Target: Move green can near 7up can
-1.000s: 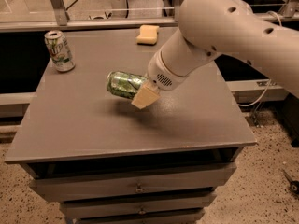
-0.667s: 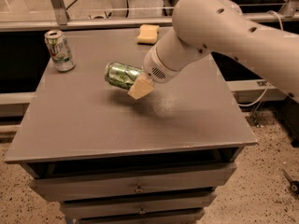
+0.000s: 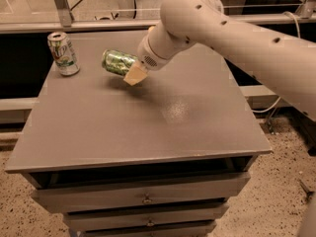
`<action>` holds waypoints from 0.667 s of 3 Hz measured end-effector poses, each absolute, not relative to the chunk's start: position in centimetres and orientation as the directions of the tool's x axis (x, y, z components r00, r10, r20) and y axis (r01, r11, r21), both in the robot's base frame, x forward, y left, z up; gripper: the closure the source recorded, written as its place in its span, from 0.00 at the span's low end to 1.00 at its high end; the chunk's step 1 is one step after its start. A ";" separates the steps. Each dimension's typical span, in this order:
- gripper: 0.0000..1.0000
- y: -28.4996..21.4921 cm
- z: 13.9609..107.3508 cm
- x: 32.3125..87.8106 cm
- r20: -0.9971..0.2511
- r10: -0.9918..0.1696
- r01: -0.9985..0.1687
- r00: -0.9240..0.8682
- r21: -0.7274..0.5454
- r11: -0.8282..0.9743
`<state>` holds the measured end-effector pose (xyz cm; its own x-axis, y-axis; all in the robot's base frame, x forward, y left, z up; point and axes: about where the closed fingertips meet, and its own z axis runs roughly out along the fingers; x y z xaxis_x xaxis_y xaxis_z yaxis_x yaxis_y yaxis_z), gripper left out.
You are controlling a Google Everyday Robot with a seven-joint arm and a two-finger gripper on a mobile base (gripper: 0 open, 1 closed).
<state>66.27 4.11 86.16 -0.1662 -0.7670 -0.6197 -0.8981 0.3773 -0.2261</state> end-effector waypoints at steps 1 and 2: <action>1.00 7.1 86.4 68.8 -0.612 -0.784 -0.913 -0.106 -0.253 0.321; 1.00 10.2 86.1 70.0 -0.607 -0.793 -0.935 -0.053 -0.248 0.253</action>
Offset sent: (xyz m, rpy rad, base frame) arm 0.0532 0.0950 -0.0014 -0.0211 -0.0108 0.2186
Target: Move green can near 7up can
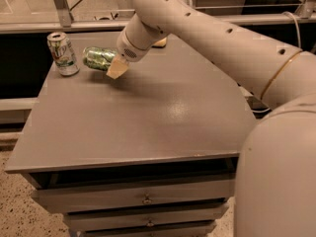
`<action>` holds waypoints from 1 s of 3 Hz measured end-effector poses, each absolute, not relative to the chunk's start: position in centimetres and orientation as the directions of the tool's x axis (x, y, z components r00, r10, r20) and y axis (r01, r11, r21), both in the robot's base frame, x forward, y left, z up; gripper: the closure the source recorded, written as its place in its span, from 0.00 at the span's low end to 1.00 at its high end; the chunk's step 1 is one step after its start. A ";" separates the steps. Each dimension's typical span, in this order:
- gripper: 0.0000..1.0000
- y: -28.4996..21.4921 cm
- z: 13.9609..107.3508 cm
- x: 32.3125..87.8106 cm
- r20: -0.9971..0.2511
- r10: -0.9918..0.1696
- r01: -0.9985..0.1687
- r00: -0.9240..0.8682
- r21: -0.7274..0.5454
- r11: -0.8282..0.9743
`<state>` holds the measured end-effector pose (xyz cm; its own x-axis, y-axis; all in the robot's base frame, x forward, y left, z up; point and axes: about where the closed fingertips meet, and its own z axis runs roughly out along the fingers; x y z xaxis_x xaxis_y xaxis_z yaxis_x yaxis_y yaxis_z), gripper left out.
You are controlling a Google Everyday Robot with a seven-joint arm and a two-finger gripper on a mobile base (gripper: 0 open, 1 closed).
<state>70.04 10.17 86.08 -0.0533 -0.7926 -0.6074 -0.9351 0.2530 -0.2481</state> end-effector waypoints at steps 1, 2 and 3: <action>0.81 12.4 85.4 70.8 -0.600 -0.799 -0.952 -0.031 -0.226 0.207; 0.59 13.6 85.2 71.0 -0.595 -0.803 -0.960 -0.015 -0.216 0.178; 0.36 14.3 84.8 71.0 -0.591 -0.807 -0.965 -0.005 -0.208 0.159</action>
Offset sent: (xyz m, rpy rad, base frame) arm 0.0128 0.0451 -0.0061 -0.0192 0.0420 0.1063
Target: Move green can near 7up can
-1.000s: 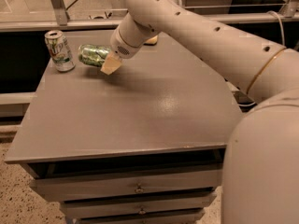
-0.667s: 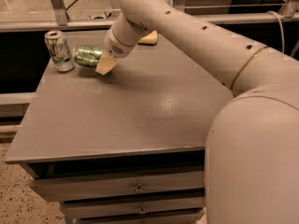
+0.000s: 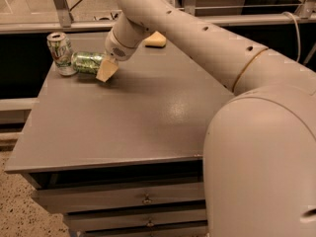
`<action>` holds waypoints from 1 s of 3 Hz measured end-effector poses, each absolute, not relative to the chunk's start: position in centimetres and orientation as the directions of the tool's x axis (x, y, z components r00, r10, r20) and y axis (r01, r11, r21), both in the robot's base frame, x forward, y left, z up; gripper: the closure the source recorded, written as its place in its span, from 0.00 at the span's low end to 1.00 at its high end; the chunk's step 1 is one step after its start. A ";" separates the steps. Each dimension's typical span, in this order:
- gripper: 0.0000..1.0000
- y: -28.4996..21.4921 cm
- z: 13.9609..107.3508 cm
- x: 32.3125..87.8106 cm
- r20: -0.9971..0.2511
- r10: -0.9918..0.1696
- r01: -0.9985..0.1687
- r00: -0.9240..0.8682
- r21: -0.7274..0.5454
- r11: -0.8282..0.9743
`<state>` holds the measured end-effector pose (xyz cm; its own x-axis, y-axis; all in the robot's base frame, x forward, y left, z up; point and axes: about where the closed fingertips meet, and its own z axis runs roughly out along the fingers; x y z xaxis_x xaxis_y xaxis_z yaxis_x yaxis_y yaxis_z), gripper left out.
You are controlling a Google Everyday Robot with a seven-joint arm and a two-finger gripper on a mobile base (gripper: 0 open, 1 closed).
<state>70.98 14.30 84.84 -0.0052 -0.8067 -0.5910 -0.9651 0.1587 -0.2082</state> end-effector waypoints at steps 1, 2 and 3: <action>0.12 14.7 84.5 70.9 -0.589 -0.808 -0.968 0.000 -0.202 0.147; 0.00 14.8 84.6 70.7 -0.590 -0.808 -0.970 0.007 -0.202 0.139; 0.00 14.0 85.6 70.1 -0.616 -0.787 -0.969 0.012 -0.200 0.142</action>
Offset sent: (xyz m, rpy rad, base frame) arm -0.0050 0.0026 0.0047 0.0030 -0.0015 0.0250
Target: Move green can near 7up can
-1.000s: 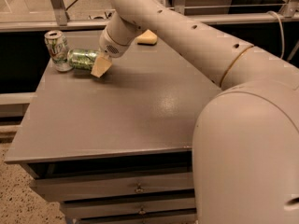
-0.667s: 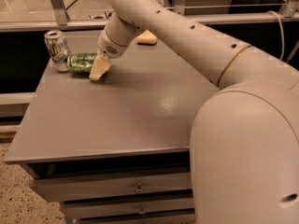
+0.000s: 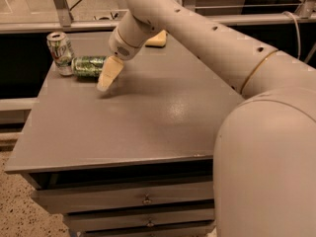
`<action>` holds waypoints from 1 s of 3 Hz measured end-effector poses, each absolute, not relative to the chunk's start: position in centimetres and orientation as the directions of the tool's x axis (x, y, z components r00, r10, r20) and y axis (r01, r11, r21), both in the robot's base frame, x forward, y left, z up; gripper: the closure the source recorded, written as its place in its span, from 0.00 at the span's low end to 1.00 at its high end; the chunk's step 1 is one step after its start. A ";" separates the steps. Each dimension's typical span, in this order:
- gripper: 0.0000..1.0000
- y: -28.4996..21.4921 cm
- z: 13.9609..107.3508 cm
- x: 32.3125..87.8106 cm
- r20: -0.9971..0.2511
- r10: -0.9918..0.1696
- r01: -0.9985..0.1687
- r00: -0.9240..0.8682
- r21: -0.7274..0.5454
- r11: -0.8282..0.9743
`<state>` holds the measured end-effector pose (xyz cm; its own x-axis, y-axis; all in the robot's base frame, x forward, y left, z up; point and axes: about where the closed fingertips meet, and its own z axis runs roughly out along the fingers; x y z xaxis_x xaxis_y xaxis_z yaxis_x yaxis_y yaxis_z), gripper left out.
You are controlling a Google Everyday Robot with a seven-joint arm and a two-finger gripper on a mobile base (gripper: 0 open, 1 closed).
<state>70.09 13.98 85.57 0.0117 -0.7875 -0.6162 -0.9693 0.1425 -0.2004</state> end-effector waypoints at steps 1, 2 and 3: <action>0.00 11.6 87.4 68.6 -0.687 -0.726 -0.966 0.007 -0.192 0.172; 0.00 8.3 89.3 65.9 -0.781 -0.624 -0.957 0.012 -0.190 0.219; 0.00 5.3 90.8 62.4 -0.850 -0.526 -0.939 0.025 -0.200 0.278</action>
Offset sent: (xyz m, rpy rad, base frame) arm -0.0684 -0.2227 0.0550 0.4450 -0.0942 -0.2290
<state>62.39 5.28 90.84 0.0253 -0.5263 -0.8499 -0.9395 0.2780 -0.2001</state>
